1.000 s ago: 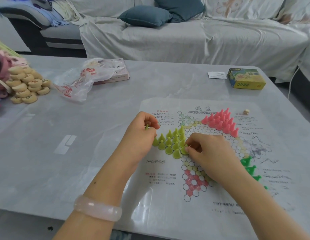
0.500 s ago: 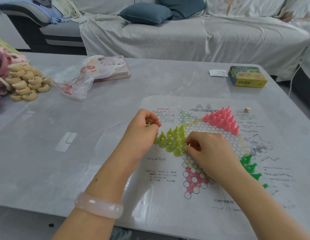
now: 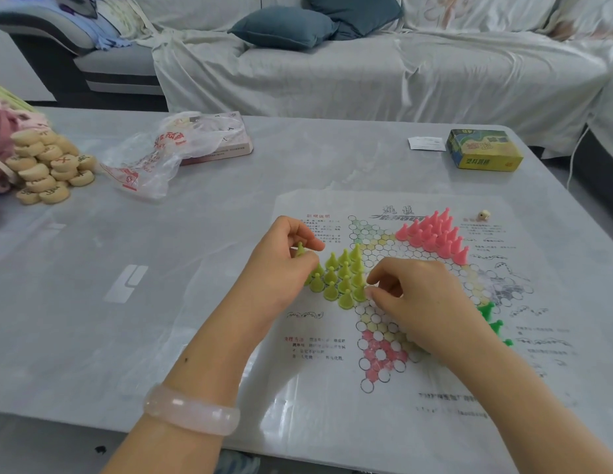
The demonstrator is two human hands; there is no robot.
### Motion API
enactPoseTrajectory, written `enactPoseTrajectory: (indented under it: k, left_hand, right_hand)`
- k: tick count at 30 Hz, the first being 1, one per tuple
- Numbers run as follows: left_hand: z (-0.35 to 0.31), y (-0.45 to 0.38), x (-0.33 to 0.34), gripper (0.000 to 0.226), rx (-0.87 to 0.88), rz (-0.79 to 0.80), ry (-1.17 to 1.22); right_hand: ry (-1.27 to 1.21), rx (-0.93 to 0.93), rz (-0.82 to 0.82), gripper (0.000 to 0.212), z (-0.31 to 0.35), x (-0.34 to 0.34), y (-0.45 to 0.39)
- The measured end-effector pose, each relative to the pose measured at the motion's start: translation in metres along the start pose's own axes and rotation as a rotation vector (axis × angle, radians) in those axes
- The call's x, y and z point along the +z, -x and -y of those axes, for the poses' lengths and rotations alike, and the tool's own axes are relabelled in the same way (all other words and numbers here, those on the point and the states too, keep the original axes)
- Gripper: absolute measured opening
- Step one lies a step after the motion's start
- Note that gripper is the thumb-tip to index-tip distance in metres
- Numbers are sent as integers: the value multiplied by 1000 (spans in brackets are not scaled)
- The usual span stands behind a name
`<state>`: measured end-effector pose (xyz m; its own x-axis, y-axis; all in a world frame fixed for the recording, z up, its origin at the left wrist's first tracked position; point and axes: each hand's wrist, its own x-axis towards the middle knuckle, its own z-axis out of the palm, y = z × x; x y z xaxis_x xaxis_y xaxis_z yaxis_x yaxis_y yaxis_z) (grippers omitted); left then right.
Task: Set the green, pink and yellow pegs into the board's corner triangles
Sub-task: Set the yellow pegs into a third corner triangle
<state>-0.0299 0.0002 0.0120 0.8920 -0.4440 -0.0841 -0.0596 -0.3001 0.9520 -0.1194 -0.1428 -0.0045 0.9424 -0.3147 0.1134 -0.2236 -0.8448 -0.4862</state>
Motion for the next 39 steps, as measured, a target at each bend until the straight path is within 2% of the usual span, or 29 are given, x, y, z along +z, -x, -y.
enactPoseTrajectory:
  k: [5,8,12,16,22,24,27,30,34,39]
  left_hand:
    - [-2,4,4,25,105,47,-57]
    - [-3,8,8,25,186,82,-148]
    - [-4,14,14,26,311,131,-332]
    - [-3,16,18,30,394,214,-443]
    - [-3,16,16,40,423,259,-478]
    - [-4,15,10,42,393,212,-487]
    - [-5,11,-1,40,351,70,-450]
    - [-3,7,-9,38,329,-34,-406]
    - [-1,7,-10,36,324,-46,-410]
    - [-2,8,-10,36,329,-31,-421]
  right_hand:
    - [-354,84,-115,16,9,-8,-1]
    - [-693,217,-17,19,17,-7,-2]
    - [-863,285,89,22,21,-6,-3]
    - [-822,224,111,9,23,-8,-3]
    - [-771,177,96,4,16,-12,-1]
    - [-700,169,55,2,9,-16,-1]
    - [-371,95,10,2,-1,-19,1]
    - [-136,43,69,4,-2,-13,6]
    - [-5,30,115,2,2,-3,7]
    - [13,22,102,3,5,1,5]
